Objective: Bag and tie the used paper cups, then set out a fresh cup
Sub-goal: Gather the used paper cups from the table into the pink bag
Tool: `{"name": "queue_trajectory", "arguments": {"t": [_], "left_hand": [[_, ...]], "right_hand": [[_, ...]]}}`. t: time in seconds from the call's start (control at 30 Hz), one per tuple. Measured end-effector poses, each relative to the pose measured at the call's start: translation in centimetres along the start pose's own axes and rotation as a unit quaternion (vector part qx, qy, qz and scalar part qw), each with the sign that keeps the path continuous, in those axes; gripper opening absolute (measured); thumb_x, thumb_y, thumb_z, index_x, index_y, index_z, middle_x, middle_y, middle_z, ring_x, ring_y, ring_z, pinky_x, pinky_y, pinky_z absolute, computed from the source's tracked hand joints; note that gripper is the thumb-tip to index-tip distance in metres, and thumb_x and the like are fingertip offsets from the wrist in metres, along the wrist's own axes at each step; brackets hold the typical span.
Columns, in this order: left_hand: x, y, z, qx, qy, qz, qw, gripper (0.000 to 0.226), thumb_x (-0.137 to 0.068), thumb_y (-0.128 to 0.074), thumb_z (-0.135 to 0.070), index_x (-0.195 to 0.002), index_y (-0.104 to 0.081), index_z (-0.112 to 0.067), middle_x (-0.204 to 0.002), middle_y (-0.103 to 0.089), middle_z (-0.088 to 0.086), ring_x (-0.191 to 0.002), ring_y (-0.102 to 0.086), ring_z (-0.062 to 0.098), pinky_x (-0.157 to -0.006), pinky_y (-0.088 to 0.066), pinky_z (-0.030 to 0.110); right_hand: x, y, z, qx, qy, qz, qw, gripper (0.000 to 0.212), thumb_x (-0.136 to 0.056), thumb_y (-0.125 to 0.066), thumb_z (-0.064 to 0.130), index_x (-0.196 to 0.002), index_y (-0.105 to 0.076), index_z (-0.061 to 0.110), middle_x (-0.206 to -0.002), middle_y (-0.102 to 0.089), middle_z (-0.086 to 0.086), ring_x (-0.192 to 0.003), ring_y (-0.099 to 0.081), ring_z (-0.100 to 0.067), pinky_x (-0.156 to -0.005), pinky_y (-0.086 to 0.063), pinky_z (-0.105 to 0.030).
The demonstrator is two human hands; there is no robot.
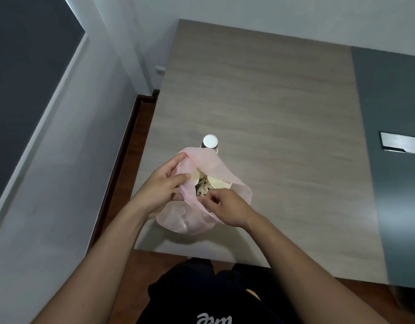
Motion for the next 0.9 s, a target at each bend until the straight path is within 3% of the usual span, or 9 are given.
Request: {"name": "queue_trajectory", "arguments": {"t": [0.1,0.17,0.3,0.47,0.6,0.8,0.9], "left_hand": [[0.7,0.2,-0.1,0.013,-0.007,0.007,1.0,0.064,-0.11,-0.062,-0.001,-0.164,-0.053,-0.033,-0.151,-0.07,-0.003,-0.119,-0.077,0.028,-0.075,-0.069,0.036],[1.1,0.4,0.1,0.024,-0.009,-0.003,1.0,0.063,-0.11,-0.061,0.0,-0.163,-0.055,-0.034,-0.152,-0.07,-0.002,-0.112,-0.077,0.025,-0.074,-0.067,0.036],[1.8,1.4,0.6,0.04,-0.01,-0.044,0.998,0.064,-0.11,-0.057,0.003,-0.163,-0.054,-0.032,-0.152,-0.069,-0.002,-0.109,-0.081,0.021,-0.069,-0.067,0.035],[2.8,2.0,1.8,0.059,0.002,-0.076,0.995,0.064,-0.109,-0.055,0.006,-0.161,-0.058,-0.031,-0.152,-0.068,0.004,-0.114,-0.079,0.027,-0.066,-0.066,0.032],[2.9,2.3,2.1,0.046,0.002,-0.078,0.996,0.063,-0.11,-0.054,0.004,-0.16,-0.058,-0.034,-0.151,-0.068,0.001,-0.118,-0.08,0.026,-0.079,-0.07,0.04],[2.6,2.9,1.9,0.042,-0.007,-0.072,0.996,0.062,-0.11,-0.055,0.003,-0.157,-0.061,-0.036,-0.149,-0.069,-0.001,-0.122,-0.078,0.025,-0.075,-0.068,0.036],[2.3,3.2,1.8,0.038,-0.014,-0.076,0.996,0.06,-0.111,-0.055,0.001,-0.157,-0.061,-0.037,-0.147,-0.071,-0.003,-0.12,-0.079,0.024,-0.078,-0.069,0.039]], "right_hand": [[0.3,-1.4,1.2,0.074,0.028,0.034,0.996,0.042,-0.105,-0.056,0.045,-0.08,-0.068,0.013,-0.08,-0.072,-0.002,-0.074,-0.063,-0.017,-0.076,-0.054,-0.041],[0.6,-1.0,1.6,0.078,0.025,0.025,0.996,0.048,-0.1,-0.051,0.054,-0.085,-0.071,0.013,-0.09,-0.075,-0.005,-0.085,-0.067,-0.024,-0.084,-0.056,-0.047],[0.3,2.4,0.5,0.052,-0.023,-0.034,0.998,0.034,-0.107,-0.06,0.043,-0.086,-0.079,0.025,-0.104,-0.079,0.008,-0.09,-0.075,-0.012,-0.095,-0.059,-0.041],[0.5,6.2,-0.7,0.036,-0.051,-0.062,0.996,0.037,-0.109,-0.059,0.05,-0.086,-0.078,0.028,-0.102,-0.081,0.013,-0.083,-0.077,-0.006,-0.083,-0.058,-0.033],[0.3,7.7,-1.5,0.014,-0.071,-0.098,0.993,0.032,-0.108,-0.06,0.046,-0.089,-0.079,0.028,-0.1,-0.081,0.016,-0.084,-0.077,-0.007,-0.074,-0.051,-0.029],[-1.5,8.8,-1.8,-0.043,-0.067,-0.164,0.983,0.012,-0.108,-0.064,0.039,-0.106,-0.074,0.032,-0.107,-0.076,0.014,-0.091,-0.078,-0.015,-0.082,-0.057,-0.031],[-3.6,9.0,-1.5,-0.033,-0.053,-0.16,0.985,0.014,-0.109,-0.062,0.034,-0.119,-0.071,0.029,-0.112,-0.074,0.013,-0.081,-0.075,-0.002,-0.079,-0.055,-0.026]]}}
Point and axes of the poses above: each hand's wrist, its own x-axis away from the middle knuckle, its own y-axis out of the back of the hand, z = x × y, the point moved 10 cm from there along -x, towards the middle knuckle
